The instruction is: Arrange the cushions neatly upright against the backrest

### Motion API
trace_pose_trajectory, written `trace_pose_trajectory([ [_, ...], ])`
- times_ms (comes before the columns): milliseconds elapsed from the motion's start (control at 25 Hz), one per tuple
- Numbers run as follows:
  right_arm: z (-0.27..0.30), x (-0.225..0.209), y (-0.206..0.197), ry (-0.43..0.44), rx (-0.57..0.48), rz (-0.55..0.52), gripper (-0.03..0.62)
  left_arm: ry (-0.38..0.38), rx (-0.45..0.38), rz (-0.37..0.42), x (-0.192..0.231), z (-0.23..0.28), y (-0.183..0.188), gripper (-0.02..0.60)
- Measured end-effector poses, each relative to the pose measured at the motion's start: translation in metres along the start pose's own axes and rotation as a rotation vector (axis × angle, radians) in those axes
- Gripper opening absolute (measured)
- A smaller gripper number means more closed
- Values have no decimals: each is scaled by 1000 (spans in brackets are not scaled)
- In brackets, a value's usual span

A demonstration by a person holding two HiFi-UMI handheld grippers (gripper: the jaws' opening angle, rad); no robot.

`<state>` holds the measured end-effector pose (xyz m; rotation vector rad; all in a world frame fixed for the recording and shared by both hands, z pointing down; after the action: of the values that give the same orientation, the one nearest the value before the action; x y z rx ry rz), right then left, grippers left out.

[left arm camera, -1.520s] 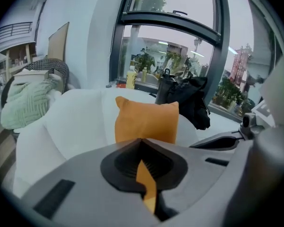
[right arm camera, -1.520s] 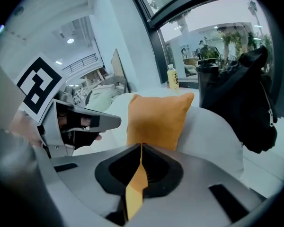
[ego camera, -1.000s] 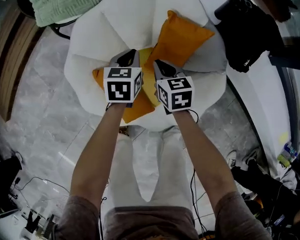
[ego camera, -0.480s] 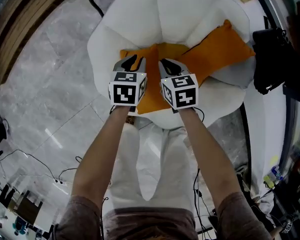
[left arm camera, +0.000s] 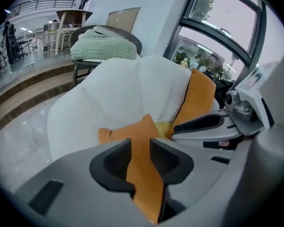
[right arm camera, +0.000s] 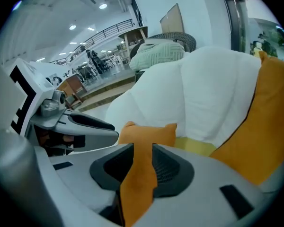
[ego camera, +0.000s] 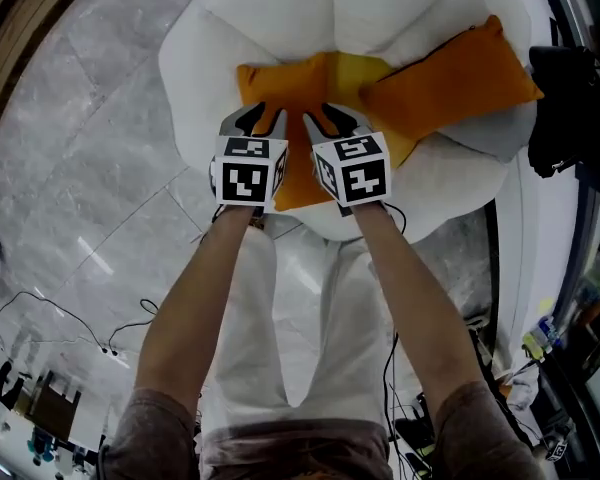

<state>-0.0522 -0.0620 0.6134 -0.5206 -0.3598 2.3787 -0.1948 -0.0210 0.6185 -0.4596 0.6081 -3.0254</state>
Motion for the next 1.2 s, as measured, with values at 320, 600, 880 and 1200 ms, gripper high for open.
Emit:
trace_pose_trajectory([
  [320,42,-7,-14,3,63,1,113,23,60,-47,18,32,-32,139],
  [600,63,-14,-17,-4,62,39,112,5,67,-64,23,50,-32,146],
  [880,63,-19,-21,20,50,105,44,-19,99,-93,21,54,-29,36],
  [1200,47,-21,-19,21,34,115,25,-4,98,-70,9,45,-19,9],
])
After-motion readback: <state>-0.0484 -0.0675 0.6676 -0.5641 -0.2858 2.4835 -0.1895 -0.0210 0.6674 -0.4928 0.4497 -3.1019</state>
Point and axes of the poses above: the fingertips, and each gripper's own axes: z forward along the fingers, x to its left, y out of its top, the point moved 10 cm from there along -z, backward along the fingers, and after that the axes turned 10 degrees about x, right-handed, at the moved point
